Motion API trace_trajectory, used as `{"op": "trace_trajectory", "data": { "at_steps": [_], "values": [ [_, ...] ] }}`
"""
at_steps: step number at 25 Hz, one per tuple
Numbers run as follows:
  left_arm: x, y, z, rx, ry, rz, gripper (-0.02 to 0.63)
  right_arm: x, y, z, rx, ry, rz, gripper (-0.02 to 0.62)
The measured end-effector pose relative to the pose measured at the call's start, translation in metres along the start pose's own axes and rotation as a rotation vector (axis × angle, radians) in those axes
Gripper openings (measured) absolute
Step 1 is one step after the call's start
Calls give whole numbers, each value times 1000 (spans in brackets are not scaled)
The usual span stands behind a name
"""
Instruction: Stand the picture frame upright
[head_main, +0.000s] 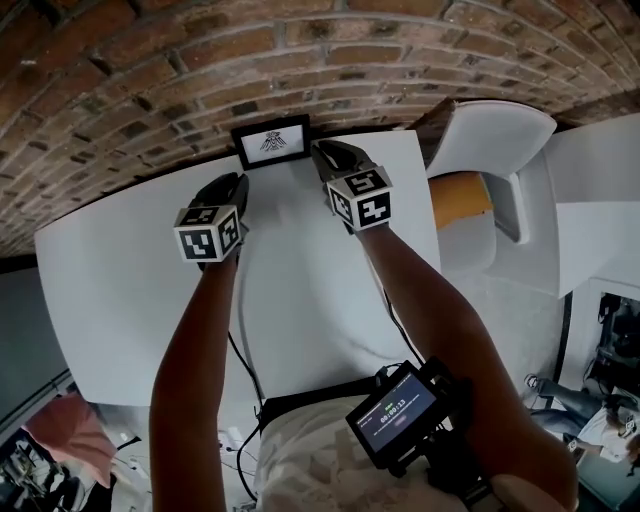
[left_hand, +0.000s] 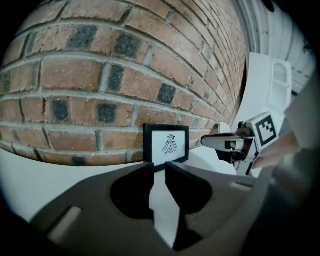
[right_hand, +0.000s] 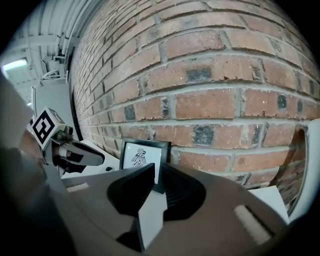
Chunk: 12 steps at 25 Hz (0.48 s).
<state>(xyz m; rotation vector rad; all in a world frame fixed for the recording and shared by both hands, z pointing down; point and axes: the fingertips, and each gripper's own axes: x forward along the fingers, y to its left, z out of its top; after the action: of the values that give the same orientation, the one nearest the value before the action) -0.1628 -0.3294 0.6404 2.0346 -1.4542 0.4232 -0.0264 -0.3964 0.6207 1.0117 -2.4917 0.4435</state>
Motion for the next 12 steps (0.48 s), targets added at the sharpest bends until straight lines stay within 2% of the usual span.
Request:
{"op": "trace_trajectory", "data": {
  "at_steps": [7, 12],
  "values": [
    [-35, -18, -15, 3, -23, -20, 5, -34, 25, -1, 19, -28, 16, 8],
    [-68, -38, -24, 12, -51, -55, 5, -64, 49, -1, 27, -54, 39, 8]
  ]
}}
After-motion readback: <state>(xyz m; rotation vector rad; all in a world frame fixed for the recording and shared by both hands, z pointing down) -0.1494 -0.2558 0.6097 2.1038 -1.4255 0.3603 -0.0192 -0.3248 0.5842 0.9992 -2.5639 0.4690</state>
